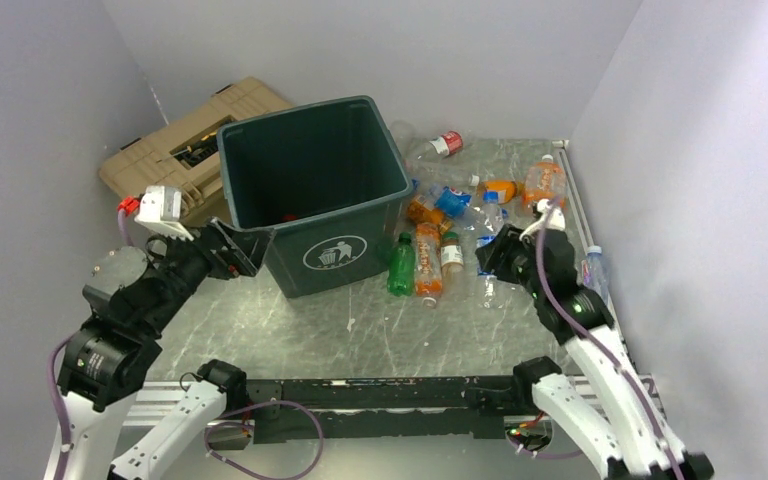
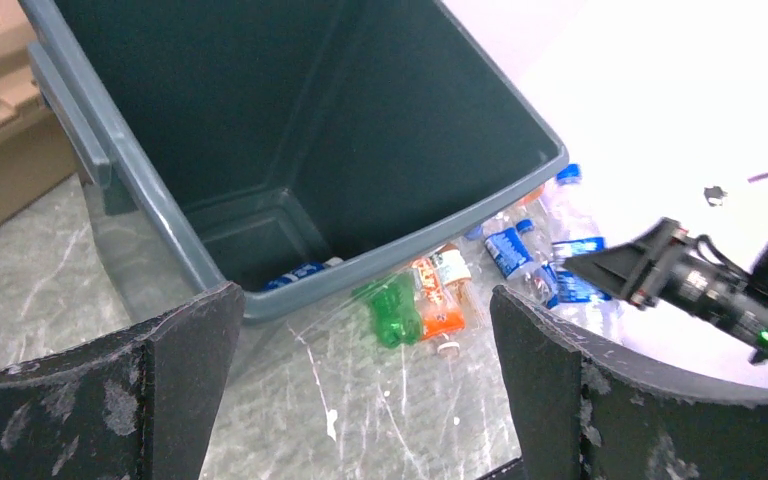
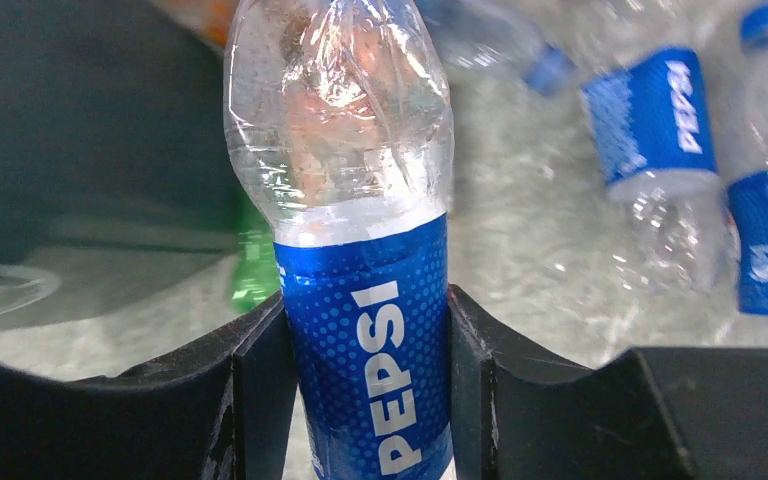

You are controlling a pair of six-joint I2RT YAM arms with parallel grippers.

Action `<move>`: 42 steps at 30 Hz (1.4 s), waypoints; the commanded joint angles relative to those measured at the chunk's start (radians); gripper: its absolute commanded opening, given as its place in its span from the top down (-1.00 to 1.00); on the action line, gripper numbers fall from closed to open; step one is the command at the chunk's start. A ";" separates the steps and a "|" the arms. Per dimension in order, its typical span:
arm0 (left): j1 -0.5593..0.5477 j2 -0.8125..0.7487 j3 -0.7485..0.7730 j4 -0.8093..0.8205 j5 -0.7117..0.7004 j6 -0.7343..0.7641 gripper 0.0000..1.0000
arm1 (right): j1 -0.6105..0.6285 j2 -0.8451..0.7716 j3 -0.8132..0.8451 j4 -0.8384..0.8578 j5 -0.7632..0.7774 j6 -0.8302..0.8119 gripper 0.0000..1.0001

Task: Put the plastic bottles in the bin
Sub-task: Pick up the plastic bottle at the center of the board.

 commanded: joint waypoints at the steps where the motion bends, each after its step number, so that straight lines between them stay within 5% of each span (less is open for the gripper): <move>1: 0.002 0.040 0.073 0.074 -0.008 0.035 -0.97 | 0.038 -0.230 0.053 0.050 -0.112 -0.019 0.00; 8: 0.002 0.156 0.164 0.178 0.094 0.030 -0.98 | 0.037 -0.415 0.089 0.324 -0.453 -0.032 0.02; 15: 0.002 0.141 0.040 0.607 0.238 -0.042 -0.99 | 0.037 -0.357 0.129 0.596 -0.635 0.053 0.03; 20: 0.002 0.268 0.195 0.514 0.300 -0.098 -0.99 | 0.037 -0.263 0.127 0.828 -0.687 0.153 0.03; 23: 0.002 0.346 0.241 0.513 0.410 -0.128 -0.99 | 0.039 -0.205 0.131 0.953 -0.696 0.194 0.04; 28: 0.002 0.392 0.196 0.728 0.587 -0.219 -0.99 | 0.072 -0.117 0.142 1.091 -0.675 0.234 0.05; 42: -0.005 0.485 0.170 1.067 0.736 -0.285 -0.92 | 0.467 0.078 0.214 1.022 -0.379 0.058 0.08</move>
